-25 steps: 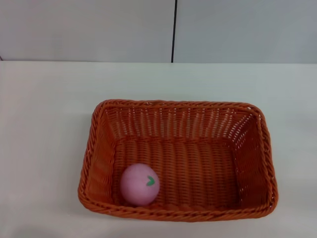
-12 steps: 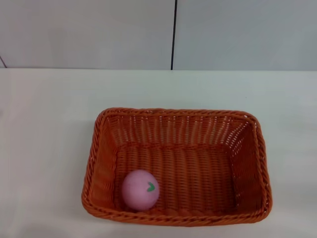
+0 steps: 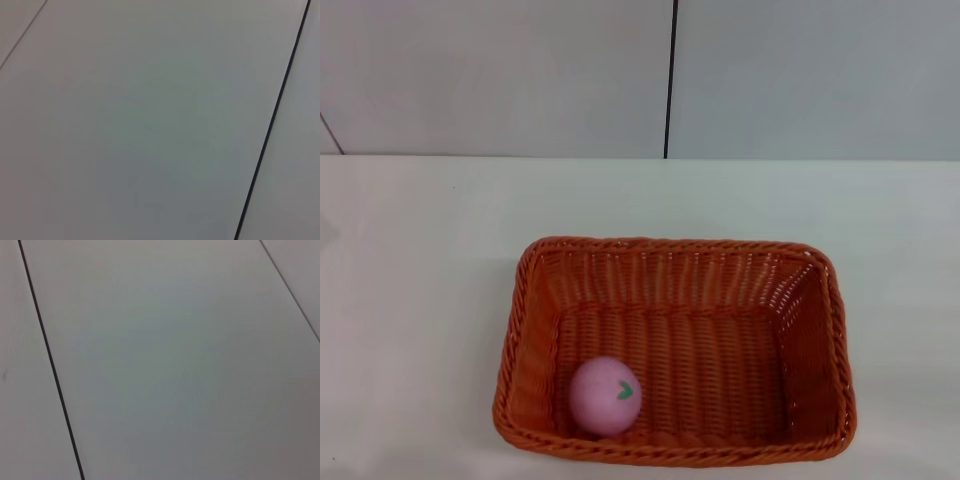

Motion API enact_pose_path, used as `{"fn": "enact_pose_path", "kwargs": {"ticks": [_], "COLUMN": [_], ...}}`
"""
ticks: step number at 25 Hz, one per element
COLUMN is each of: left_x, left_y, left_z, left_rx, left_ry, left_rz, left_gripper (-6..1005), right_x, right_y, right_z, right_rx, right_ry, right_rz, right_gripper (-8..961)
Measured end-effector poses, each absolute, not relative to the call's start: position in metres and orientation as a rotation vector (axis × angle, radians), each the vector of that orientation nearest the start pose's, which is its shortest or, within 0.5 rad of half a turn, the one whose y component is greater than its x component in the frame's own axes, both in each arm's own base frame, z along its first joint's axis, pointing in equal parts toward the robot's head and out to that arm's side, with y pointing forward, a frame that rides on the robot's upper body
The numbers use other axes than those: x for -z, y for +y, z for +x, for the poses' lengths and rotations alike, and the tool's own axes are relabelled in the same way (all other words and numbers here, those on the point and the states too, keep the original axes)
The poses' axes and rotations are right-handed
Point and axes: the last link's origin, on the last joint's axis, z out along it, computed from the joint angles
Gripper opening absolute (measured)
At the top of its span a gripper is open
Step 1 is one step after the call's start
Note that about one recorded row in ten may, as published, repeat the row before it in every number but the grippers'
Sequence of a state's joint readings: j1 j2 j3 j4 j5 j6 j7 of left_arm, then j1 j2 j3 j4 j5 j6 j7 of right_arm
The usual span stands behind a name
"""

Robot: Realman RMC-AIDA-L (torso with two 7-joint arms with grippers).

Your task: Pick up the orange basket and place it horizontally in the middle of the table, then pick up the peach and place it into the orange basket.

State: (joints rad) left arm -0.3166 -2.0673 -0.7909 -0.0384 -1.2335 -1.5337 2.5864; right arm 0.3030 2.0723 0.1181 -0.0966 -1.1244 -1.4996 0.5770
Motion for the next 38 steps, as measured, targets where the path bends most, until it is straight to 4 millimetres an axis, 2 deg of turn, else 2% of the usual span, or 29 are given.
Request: {"fn": "enact_pose_path", "kwargs": {"ticks": [38], "left_x": [-0.0672], "left_y": [0.2655], "left_z": [-0.3760], "left_rx": [1.056], "left_ry": [-0.644], "left_rz": [-1.079], "left_gripper": [8], "right_x": [-0.1005], "right_y": [0.2502], "right_z": [0.4021], "right_rx": [-0.945], "right_ry": [0.599], "right_rz": [-0.974], "right_gripper": [-1]}}
